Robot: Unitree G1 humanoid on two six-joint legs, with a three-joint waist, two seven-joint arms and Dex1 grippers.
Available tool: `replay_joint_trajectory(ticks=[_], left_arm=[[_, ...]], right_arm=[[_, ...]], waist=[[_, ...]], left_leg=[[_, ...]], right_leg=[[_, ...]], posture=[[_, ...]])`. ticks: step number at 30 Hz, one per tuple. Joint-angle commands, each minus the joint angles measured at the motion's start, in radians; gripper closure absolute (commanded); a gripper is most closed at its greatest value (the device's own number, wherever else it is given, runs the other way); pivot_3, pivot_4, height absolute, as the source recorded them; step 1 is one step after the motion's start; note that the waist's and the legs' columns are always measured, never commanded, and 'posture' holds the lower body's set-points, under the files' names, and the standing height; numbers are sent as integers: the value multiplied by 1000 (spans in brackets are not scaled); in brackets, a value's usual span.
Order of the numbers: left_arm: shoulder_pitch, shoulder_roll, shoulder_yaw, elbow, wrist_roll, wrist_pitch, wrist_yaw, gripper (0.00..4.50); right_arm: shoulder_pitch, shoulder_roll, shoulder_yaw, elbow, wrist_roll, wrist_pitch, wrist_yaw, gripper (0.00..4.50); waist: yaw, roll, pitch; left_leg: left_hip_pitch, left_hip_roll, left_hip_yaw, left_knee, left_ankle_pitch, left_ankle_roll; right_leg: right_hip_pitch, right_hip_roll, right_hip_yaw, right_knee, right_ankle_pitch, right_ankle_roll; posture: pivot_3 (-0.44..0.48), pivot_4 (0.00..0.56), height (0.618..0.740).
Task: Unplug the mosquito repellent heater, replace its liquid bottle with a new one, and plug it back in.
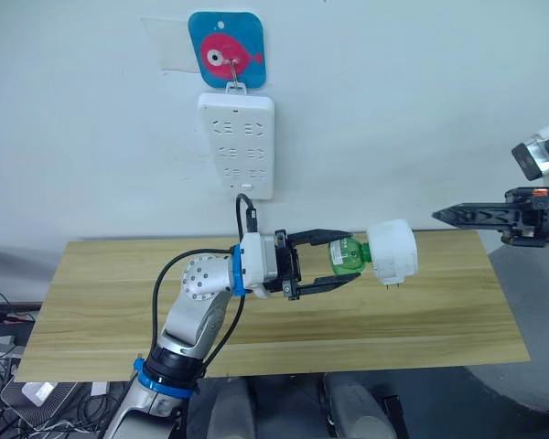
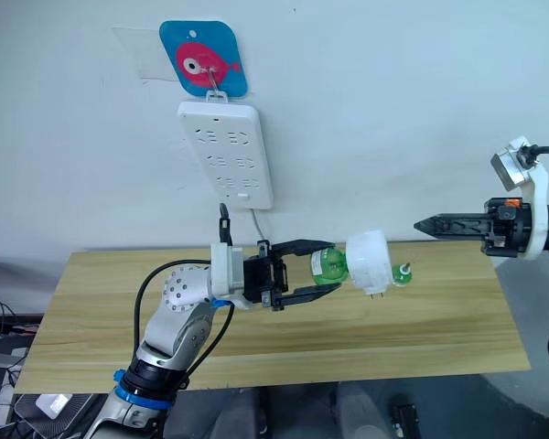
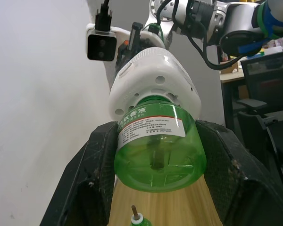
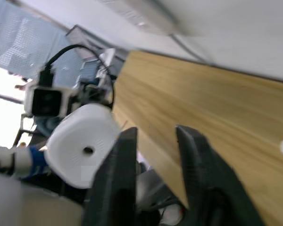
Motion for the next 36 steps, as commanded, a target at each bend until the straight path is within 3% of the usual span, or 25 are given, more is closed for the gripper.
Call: replay_joint_trajectory(ticks=[1,6,14,24,36], left_arm=[[-5,3,16,-7,-33,-28,-28,2274],[-19,8,22,1,-51,-32,-50,2274],[-15,28,26,-14,-89,4,-66,2274],[-28,20,25,-5,-85,3,-79,2274],[-25,10,18,-35,-86,19,-84,2274]], right_arm=[[28,-43,-16,-106,-42,-50,128,1767],[98,-13,-50,-262,-114,-189,188,18],[200,44,-84,-402,-262,-459,271,18],[227,53,-101,-481,-184,-435,268,18],[188,120,-55,-499,-249,-511,222,18]], waist=[[0,0,0],[0,0,0],[-1,0,0],[-2,0,0],[-2,0,0]], left_leg=[[0,0,0,0,0,0],[0,0,0,0,0,0],[0,0,-1,0,0,0],[0,0,-1,1,0,0],[0,0,-1,1,0,0]], right_leg=[[0,0,0,0,0,0],[0,0,0,0,0,0],[0,0,-1,0,0,0],[1,0,-1,0,0,0],[1,0,-1,1,0,0]], posture=[[-231,255,740],[-226,254,740],[-227,246,740],[-230,234,740],[-217,228,740]])
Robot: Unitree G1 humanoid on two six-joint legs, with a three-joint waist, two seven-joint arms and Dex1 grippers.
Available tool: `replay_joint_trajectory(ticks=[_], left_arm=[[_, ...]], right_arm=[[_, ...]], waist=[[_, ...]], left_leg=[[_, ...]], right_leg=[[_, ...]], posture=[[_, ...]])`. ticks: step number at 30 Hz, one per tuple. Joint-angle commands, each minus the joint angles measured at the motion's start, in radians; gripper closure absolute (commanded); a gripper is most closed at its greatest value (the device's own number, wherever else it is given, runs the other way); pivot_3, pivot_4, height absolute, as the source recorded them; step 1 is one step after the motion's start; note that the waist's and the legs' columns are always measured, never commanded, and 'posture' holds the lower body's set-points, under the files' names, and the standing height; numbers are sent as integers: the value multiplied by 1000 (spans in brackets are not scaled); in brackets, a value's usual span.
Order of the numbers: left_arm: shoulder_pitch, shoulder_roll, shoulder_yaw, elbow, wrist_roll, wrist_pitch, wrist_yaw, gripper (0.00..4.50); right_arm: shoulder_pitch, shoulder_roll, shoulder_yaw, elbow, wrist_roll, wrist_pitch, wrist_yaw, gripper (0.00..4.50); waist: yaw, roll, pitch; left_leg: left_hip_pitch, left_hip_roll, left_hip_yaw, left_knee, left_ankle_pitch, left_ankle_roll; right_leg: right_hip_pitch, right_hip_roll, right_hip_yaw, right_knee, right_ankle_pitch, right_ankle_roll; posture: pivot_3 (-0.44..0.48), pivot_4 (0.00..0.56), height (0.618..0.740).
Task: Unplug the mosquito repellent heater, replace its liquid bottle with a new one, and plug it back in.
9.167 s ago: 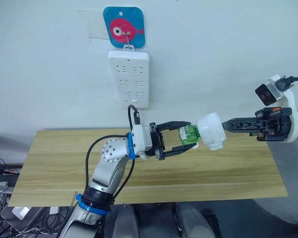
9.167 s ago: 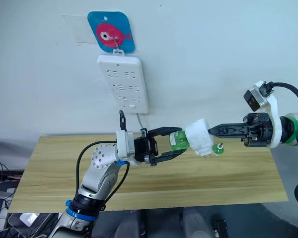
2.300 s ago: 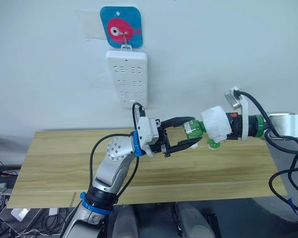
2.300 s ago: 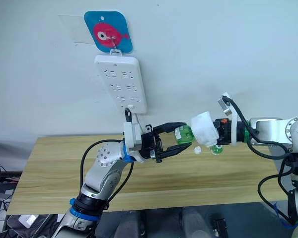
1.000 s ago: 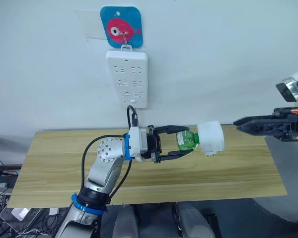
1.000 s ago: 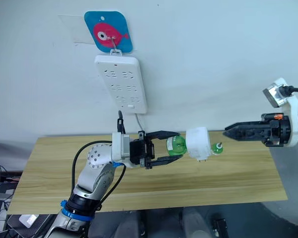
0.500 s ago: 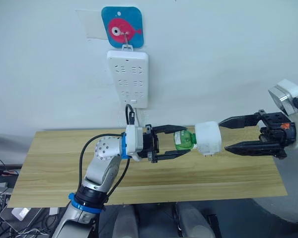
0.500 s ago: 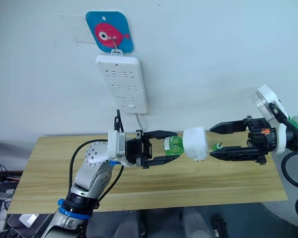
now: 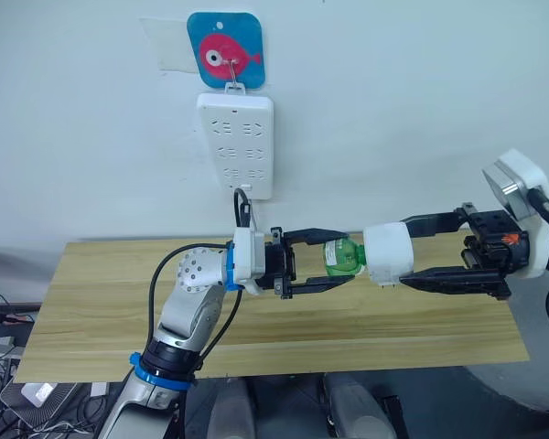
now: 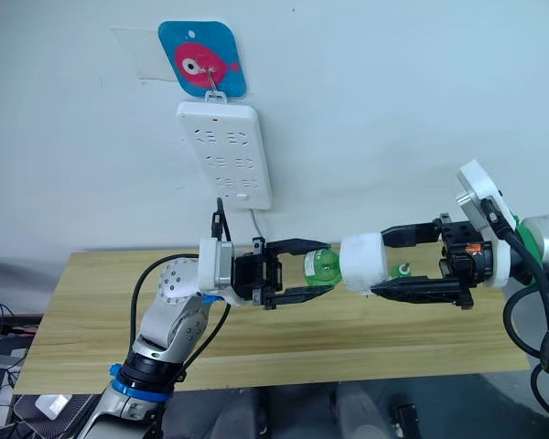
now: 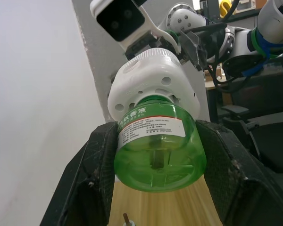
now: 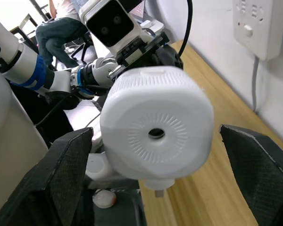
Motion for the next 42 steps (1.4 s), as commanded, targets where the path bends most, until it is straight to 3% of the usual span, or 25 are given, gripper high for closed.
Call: replay_joint_trajectory(ticks=[1,5,10,27,33,42], left_arm=[[4,-7,-1,-51,-22,-7,-2,2274],[2,-10,-1,-50,-21,-8,0,2274],[5,-12,-4,-58,-20,-4,5,2274],[-19,-25,-55,-74,81,54,87,2274],[-43,-77,-22,-72,40,49,124,2274],[-28,-75,-26,-123,-19,66,80,2274]], right_arm=[[-21,2,-10,-19,5,-18,3,18],[-30,9,-2,-26,19,-10,-1,178],[-34,11,5,-29,36,-4,10,1604],[-74,50,47,-111,23,-1,-91,1599],[-78,82,20,-102,105,51,-148,1599],[-92,99,2,-91,192,107,-165,1599]], waist=[[0,0,0],[0,0,0],[0,0,0],[0,0,0],[1,0,0],[0,0,0]], left_leg=[[0,0,0,0,0,0],[0,0,0,0,0,0],[0,0,0,0,0,0],[0,0,0,0,0,0],[0,0,0,0,0,0],[0,0,0,0,0,0]], right_leg=[[0,0,0,0,0,0],[0,0,0,1,0,0],[0,0,0,1,0,0],[0,0,0,1,0,0],[0,0,0,1,0,0],[0,0,0,2,0,0]], posture=[[-217,228,740],[-211,227,740],[-211,232,740],[-214,242,740],[-212,245,740],[-211,243,740]])
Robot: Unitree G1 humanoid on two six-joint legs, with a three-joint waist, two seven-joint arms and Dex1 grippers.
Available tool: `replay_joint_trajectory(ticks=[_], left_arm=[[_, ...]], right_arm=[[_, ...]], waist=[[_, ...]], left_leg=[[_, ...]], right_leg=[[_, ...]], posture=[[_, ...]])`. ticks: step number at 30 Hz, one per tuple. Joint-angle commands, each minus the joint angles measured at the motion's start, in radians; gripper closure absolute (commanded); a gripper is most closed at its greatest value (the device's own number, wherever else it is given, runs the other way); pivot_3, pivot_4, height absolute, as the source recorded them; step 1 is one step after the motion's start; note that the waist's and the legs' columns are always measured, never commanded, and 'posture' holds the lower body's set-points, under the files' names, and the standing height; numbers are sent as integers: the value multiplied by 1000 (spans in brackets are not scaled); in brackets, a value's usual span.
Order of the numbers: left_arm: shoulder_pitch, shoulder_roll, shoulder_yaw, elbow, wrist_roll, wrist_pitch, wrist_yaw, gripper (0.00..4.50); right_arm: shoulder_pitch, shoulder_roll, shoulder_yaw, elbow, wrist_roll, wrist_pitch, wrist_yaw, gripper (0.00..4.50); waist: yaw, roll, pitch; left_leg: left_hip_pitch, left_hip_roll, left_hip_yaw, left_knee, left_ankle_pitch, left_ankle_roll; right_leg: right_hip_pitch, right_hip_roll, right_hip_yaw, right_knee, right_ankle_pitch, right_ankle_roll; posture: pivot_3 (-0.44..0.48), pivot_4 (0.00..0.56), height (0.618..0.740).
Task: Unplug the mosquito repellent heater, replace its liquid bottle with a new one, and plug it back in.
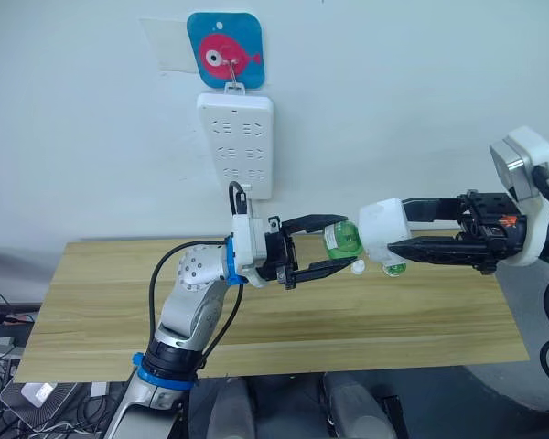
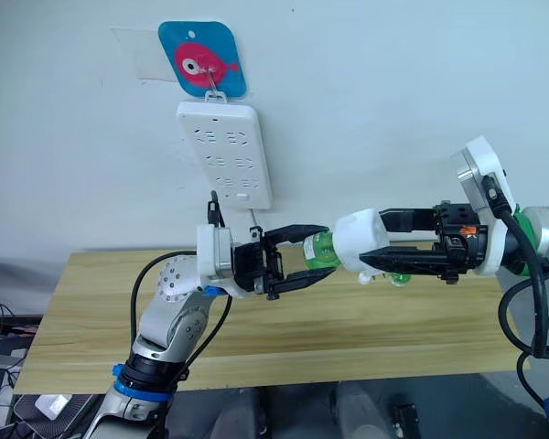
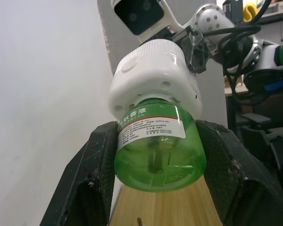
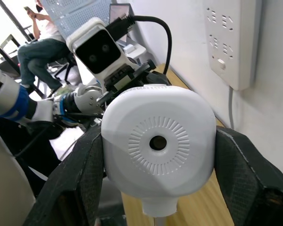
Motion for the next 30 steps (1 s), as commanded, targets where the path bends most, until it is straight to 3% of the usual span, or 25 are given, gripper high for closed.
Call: replay_joint_trajectory(ticks=[1,14,18,19,30], left_arm=[[-27,-33,-45,-81,-21,0,5,2274],[-21,-35,-33,-73,-9,-14,13,2274],[-13,-28,-31,-61,-1,-20,12,2274],[-11,-26,-30,-60,1,-20,14,2274],[10,-21,-38,-63,7,-28,24,2274]], right_arm=[[-19,23,46,-66,76,9,22,1599],[-23,30,34,-21,136,73,-27,1599],[-34,5,31,1,169,109,-9,166],[-36,2,31,3,172,108,-13,32],[-23,-58,24,-7,136,87,25,32]], waist=[[0,0,0],[0,0,0],[0,0,0],[0,0,0],[-1,0,0]], left_leg=[[0,0,0,0,0,0],[0,0,0,0,0,0],[0,0,0,0,0,0],[0,0,0,0,0,0],[0,0,0,0,0,0]], right_leg=[[0,0,0,0,0,0],[0,0,0,0,0,0],[0,0,0,0,0,0],[0,0,0,0,0,0],[0,0,0,0,0,0]], posture=[[-208,243,740],[-206,232,740],[-208,226,740],[-211,223,740],[-214,208,740]])
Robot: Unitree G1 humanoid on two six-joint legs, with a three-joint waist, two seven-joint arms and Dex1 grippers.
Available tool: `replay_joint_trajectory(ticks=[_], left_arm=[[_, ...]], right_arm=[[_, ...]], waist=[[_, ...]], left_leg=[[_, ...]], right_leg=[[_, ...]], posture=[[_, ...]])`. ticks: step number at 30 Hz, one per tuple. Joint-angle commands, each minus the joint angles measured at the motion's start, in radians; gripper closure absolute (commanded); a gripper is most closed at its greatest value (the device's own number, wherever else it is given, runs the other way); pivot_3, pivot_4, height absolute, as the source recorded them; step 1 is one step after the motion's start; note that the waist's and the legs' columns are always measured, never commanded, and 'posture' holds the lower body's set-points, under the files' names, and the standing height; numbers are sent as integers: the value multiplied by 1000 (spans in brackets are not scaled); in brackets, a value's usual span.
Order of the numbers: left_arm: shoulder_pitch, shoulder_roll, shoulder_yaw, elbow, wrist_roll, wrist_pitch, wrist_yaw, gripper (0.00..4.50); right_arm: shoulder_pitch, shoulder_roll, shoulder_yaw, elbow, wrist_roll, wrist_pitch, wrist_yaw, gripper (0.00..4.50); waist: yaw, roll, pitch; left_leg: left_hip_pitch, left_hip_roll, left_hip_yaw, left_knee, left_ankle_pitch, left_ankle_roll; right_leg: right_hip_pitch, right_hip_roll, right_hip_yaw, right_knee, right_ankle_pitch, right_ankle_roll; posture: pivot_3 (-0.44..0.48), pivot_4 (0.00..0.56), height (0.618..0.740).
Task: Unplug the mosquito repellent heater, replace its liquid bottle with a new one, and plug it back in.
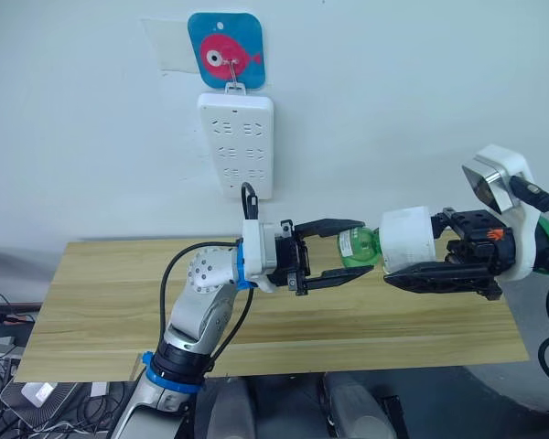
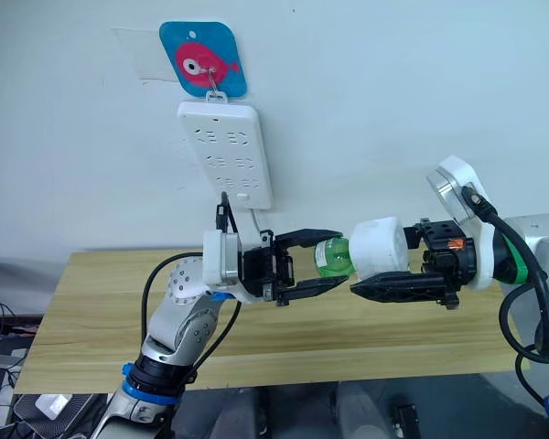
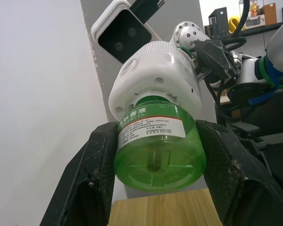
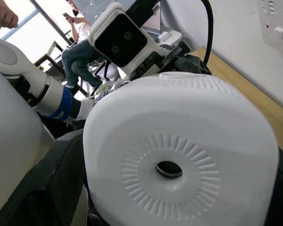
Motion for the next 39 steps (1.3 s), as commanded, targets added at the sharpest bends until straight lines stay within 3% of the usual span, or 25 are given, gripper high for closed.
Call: replay_joint_trajectory(ticks=[1,18,28,35,39], left_arm=[[13,1,2,-39,-3,-12,14,2274],[43,14,-6,-59,-3,-14,26,2274],[41,26,1,-49,-5,-12,28,2274],[26,23,-1,-52,-12,-1,30,2274],[21,26,0,-61,-17,10,32,2274]], right_arm=[[-3,-28,-33,-23,-4,-26,36,32],[-45,-84,-43,59,9,14,28,32],[-222,-84,-49,306,6,96,-62,32],[-89,-27,44,305,-275,-99,-28,32],[-7,9,96,297,-368,-181,36,1261]], waist=[[0,0,0],[-4,1,-1],[-26,1,-1],[-27,1,-2],[-25,1,-2]], left_leg=[[0,0,0,0,0,0],[0,0,0,3,0,0],[0,0,-1,11,0,0],[0,0,-1,11,0,0],[0,0,-1,12,0,0]], right_leg=[[0,0,0,0,0,0],[0,0,0,4,0,0],[1,0,0,8,0,0],[0,0,0,8,0,0],[0,0,0,8,0,0]], posture=[[-214,208,740],[-215,188,740],[-221,196,740],[-221,211,740],[-215,218,740]])
